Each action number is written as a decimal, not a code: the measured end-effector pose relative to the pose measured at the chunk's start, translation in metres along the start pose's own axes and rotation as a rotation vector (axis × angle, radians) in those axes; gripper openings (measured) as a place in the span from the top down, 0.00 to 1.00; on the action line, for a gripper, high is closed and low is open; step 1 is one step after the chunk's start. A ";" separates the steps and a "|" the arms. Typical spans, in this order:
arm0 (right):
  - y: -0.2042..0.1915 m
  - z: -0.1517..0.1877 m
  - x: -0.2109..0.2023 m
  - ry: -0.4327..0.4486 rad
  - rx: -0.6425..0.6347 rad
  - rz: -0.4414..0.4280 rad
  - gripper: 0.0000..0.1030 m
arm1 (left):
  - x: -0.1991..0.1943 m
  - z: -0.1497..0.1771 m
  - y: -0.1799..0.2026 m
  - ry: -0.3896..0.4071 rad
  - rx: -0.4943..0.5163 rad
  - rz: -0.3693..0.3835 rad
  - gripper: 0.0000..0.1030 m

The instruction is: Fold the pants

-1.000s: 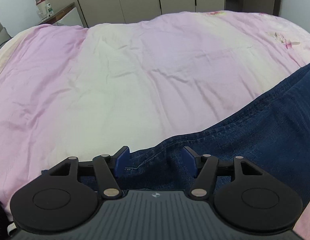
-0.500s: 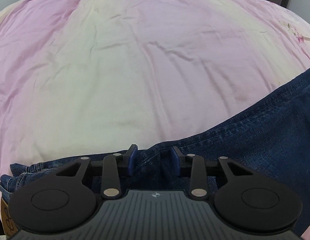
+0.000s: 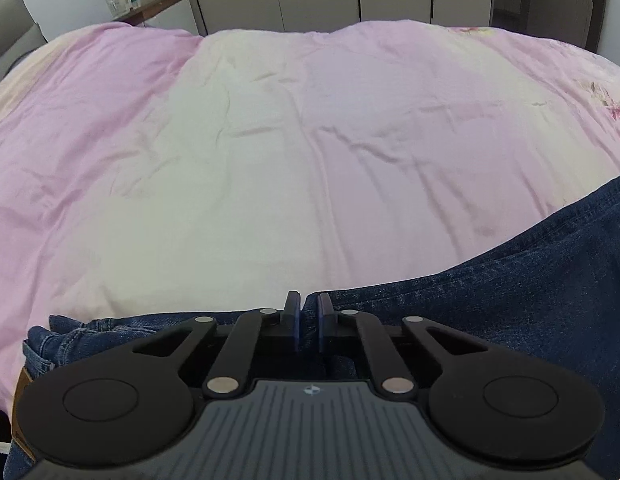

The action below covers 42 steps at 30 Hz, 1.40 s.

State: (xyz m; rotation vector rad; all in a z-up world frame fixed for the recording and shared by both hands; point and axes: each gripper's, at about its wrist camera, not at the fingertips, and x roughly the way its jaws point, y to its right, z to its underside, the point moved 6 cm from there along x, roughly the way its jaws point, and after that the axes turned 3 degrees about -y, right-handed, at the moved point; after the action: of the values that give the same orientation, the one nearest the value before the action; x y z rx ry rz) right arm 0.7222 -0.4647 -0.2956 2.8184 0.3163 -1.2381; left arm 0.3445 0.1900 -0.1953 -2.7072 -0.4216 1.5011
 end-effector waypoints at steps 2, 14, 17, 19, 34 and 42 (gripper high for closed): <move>0.002 -0.009 -0.009 0.046 0.005 0.028 1.00 | -0.008 -0.004 -0.002 0.045 -0.026 -0.008 0.92; -0.003 -0.012 0.033 -0.065 0.064 0.119 0.96 | 0.028 -0.016 0.006 -0.007 -0.011 -0.061 0.91; 0.008 -0.012 0.021 -0.038 0.132 0.103 0.56 | 0.022 -0.017 0.006 -0.003 -0.025 -0.055 0.71; 0.022 -0.010 0.004 -0.020 0.192 0.082 0.51 | 0.013 -0.018 0.004 0.017 -0.058 -0.018 0.66; 0.086 0.126 -0.062 -0.078 0.804 -0.099 0.53 | -0.068 0.032 0.016 0.026 -0.162 0.082 0.56; 0.071 0.128 -0.047 -0.020 0.921 -0.113 0.79 | -0.109 0.073 0.039 -0.040 -0.091 0.176 0.55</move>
State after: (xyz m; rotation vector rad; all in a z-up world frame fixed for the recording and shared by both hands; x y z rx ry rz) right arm 0.6131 -0.5580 -0.3503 3.5412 -0.1607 -1.7946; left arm 0.2377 0.1174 -0.1502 -2.8560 -0.2644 1.6177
